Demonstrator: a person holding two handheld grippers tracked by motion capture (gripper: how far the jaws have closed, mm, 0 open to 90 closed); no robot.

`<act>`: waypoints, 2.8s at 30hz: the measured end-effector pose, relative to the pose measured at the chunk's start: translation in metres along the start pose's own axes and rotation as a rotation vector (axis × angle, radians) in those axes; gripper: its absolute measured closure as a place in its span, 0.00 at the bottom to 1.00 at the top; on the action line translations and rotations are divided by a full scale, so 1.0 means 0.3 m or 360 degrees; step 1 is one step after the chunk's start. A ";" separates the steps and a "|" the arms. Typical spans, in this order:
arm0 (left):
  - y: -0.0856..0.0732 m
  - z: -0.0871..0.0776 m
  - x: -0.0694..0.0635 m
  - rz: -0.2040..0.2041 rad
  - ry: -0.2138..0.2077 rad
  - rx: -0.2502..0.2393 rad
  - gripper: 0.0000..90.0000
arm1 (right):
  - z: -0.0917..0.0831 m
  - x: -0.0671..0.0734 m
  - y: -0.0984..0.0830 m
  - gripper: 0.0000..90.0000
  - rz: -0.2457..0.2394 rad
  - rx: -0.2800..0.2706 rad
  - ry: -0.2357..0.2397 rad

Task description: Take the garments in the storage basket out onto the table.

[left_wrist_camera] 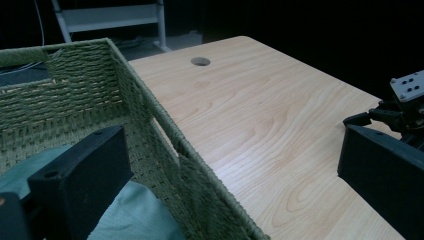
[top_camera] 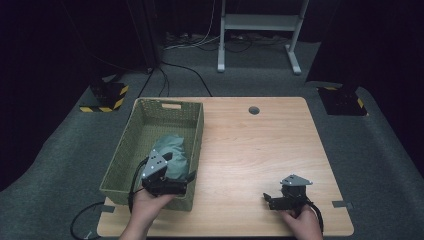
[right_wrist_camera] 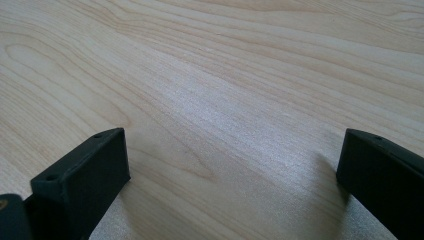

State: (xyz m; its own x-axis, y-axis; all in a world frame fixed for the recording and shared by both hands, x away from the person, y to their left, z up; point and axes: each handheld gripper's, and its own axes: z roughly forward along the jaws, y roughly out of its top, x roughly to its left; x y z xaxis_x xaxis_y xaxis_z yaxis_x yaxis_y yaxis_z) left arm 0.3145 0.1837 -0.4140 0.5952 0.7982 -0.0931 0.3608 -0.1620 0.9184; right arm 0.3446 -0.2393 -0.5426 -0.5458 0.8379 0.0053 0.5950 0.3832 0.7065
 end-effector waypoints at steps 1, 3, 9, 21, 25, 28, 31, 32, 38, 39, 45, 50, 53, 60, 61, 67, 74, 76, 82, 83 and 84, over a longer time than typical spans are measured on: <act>-0.001 -0.001 0.003 0.0000 0.0008 0.0000 0.01 | 0.000 0.001 0.000 0.00 -0.0004 0.0002 -0.0004; -0.002 -0.004 0.010 -0.0009 0.0021 0.0004 0.01 | 0.001 0.003 0.000 0.00 -0.0012 0.0005 -0.0002; -0.006 -0.016 0.030 -0.0010 0.0062 0.0010 0.01 | 0.000 0.002 0.000 0.00 -0.0009 0.0002 0.0008; -0.010 -0.044 0.084 -0.0061 0.0105 -0.0020 0.01 | 0.001 0.003 0.000 0.00 -0.0014 0.0005 0.0002; -0.008 -0.046 0.088 -0.0066 0.0113 -0.0022 0.01 | 0.001 0.003 0.000 0.00 -0.0014 0.0005 0.0002; -0.009 -0.043 0.088 -0.0066 0.0119 -0.0014 0.01 | 0.001 0.003 0.000 0.00 -0.0013 0.0004 0.0003; -0.007 -0.041 0.090 -0.0068 0.0126 -0.0011 0.01 | 0.001 0.003 0.000 0.00 -0.0013 0.0004 0.0004; -0.005 -0.042 0.092 -0.0067 0.0128 -0.0013 0.01 | 0.001 0.003 0.000 0.00 -0.0013 0.0004 0.0003; 0.025 -0.028 0.097 -0.0035 0.0150 0.0027 0.01 | 0.001 0.003 0.000 0.00 -0.0013 0.0005 0.0003; 0.032 -0.023 0.101 -0.0034 0.0146 0.0041 0.01 | 0.001 0.003 0.000 0.00 -0.0014 0.0004 0.0003; 0.076 0.020 0.140 -0.0066 0.0174 0.0134 0.01 | 0.000 0.000 0.000 0.00 -0.0007 -0.0003 0.0019; 0.099 0.052 0.186 -0.0092 0.0226 0.0216 0.01 | -0.001 -0.002 0.000 0.00 -0.0001 -0.0007 0.0034; 0.094 0.068 0.233 -0.0176 0.0237 0.0274 0.01 | -0.002 -0.003 0.000 0.00 0.0002 -0.0008 0.0035; 0.080 0.094 0.309 -0.0231 0.0284 0.0370 0.01 | -0.002 -0.004 0.000 0.00 0.0004 -0.0011 0.0047; 0.079 0.099 0.320 -0.0247 0.0286 0.0387 0.01 | -0.002 -0.005 0.000 0.00 0.0005 -0.0013 0.0054; 0.087 0.126 0.361 -0.0285 0.0311 0.0463 0.01 | -0.002 -0.004 0.000 0.00 0.0000 -0.0011 0.0050; 0.061 0.166 0.392 -0.0304 0.0330 0.0561 0.01 | -0.002 -0.004 0.000 0.00 0.0000 -0.0011 0.0050; 0.050 0.174 0.401 -0.0310 0.0340 0.0583 0.01 | -0.002 -0.004 0.000 0.00 0.0000 -0.0011 0.0051; 0.028 0.198 0.420 -0.0391 0.0266 0.0634 0.01 | -0.003 -0.006 0.000 0.00 0.0007 -0.0014 0.0058; 0.025 0.204 0.422 -0.0391 0.0264 0.0651 0.01 | -0.003 -0.006 0.000 0.00 0.0011 -0.0015 0.0060; 0.022 0.211 0.424 -0.0394 0.0263 0.0667 0.01 | -0.003 -0.007 -0.001 0.00 0.0010 -0.0017 0.0062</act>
State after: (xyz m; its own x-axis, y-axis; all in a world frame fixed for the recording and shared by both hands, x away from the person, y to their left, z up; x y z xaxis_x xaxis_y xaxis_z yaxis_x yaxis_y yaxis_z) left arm 0.4379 0.2475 -0.4442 0.3460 0.9177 -0.1952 0.7537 -0.1480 0.6403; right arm 0.3452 -0.2415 -0.5422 -0.5650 0.8243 0.0370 0.5921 0.3738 0.7139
